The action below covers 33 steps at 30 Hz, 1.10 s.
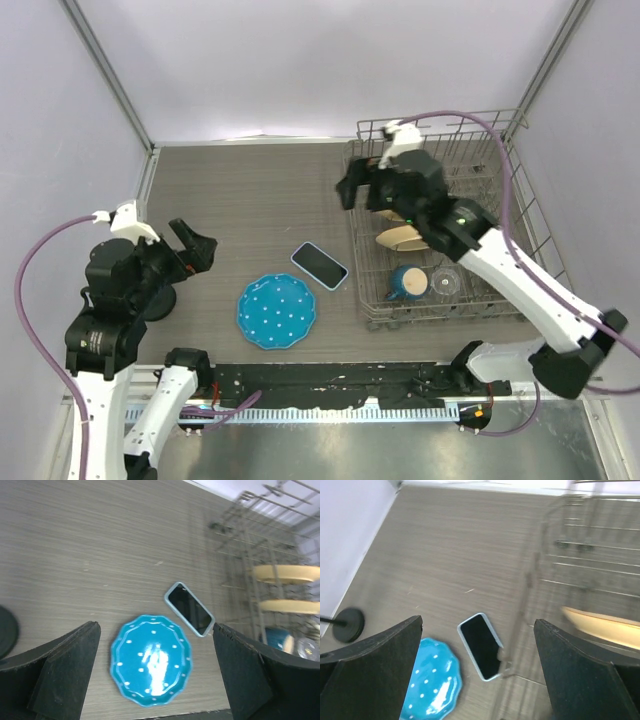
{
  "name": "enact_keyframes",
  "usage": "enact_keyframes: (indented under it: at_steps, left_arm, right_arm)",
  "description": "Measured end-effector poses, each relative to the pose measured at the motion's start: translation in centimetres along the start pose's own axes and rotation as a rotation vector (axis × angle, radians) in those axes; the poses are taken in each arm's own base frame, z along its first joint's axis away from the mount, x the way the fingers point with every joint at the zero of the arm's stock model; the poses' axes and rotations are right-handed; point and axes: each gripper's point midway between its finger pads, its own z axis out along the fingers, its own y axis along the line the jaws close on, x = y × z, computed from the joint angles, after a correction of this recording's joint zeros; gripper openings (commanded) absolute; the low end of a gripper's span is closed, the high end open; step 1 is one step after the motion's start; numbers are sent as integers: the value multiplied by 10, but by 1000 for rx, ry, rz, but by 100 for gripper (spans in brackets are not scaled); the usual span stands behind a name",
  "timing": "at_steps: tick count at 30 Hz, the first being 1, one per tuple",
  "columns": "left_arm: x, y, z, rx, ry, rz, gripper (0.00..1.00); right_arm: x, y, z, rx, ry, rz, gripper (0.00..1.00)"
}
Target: Place the phone on the phone stand
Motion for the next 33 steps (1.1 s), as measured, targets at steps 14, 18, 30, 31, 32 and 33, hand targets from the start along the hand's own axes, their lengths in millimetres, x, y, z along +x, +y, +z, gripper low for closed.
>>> enact_keyframes:
  at_steps: [14,18,30,31,32,33]
  left_arm:
    - [-19,87,-37,-503,-128,40,100]
    - [-12,100,-39,-569,-121,33,100]
    - [-10,142,-49,-885,-111,-7,98]
    - [-9,142,-44,-892,-99,-10,100]
    - [-8,142,-39,-893,-83,-14,100]
    - [-7,141,-36,-889,-75,-24,100]
  right_arm:
    - [169,202,50,-426,289,-245,99]
    - [211,238,43,-560,348,-276,98]
    - [232,272,40,-702,342,-231,98]
    - [233,272,41,-705,337,-226,98]
    - [235,270,40,-704,338,-222,98]
    - [239,267,40,-702,343,-223,98]
